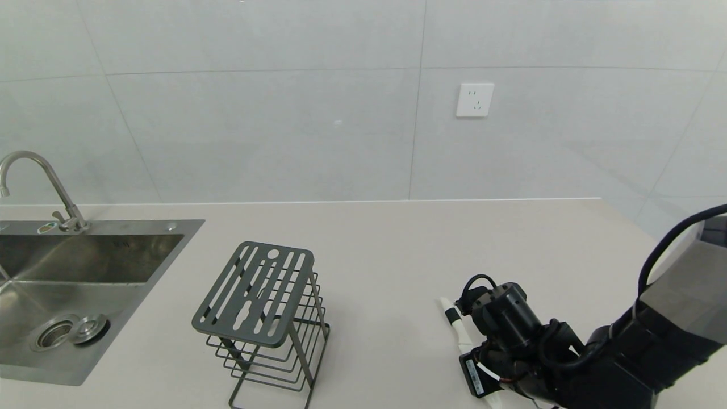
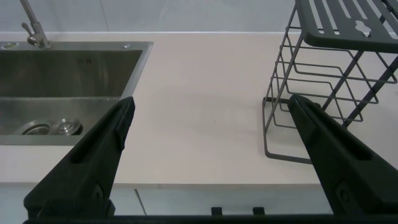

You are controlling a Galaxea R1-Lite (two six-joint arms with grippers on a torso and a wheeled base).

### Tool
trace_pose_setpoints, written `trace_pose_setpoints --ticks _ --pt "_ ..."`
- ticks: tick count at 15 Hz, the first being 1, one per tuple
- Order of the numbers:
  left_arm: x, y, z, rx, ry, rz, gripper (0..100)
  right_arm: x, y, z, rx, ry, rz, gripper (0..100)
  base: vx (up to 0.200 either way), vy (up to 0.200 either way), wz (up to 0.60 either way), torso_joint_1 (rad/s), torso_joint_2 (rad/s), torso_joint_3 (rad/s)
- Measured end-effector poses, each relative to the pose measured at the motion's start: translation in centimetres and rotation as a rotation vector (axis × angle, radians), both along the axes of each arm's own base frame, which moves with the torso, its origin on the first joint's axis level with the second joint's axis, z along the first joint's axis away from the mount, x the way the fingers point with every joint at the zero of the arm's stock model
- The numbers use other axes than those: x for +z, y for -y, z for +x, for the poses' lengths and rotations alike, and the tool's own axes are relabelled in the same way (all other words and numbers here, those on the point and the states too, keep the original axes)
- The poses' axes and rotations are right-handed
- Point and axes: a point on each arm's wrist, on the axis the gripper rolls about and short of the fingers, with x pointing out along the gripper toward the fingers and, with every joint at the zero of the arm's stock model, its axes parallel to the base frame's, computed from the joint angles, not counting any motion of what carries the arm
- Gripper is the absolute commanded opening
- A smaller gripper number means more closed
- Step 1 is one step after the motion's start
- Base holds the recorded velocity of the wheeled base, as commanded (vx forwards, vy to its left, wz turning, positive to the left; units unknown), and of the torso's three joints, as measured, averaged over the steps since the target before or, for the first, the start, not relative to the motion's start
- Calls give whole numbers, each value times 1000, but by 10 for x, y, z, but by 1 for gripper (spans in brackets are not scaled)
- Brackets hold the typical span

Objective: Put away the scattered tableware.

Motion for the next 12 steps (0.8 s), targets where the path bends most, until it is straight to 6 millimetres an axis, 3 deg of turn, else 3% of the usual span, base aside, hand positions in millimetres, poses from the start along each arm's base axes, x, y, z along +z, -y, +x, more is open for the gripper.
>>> trace_pose_setpoints --ticks 5,10,12 --pt "0 0 0 0 0 0 100 35 0 -4 32 259 207 0 0 0 0 0 0 0" --pt "0 0 0 -1 0 2 100 47 7 -18 175 375 336 0 0 0 0 0 0 0" --pt "0 0 0 -4 0 3 100 65 1 -25 265 425 402 0 0 0 0 0 0 0"
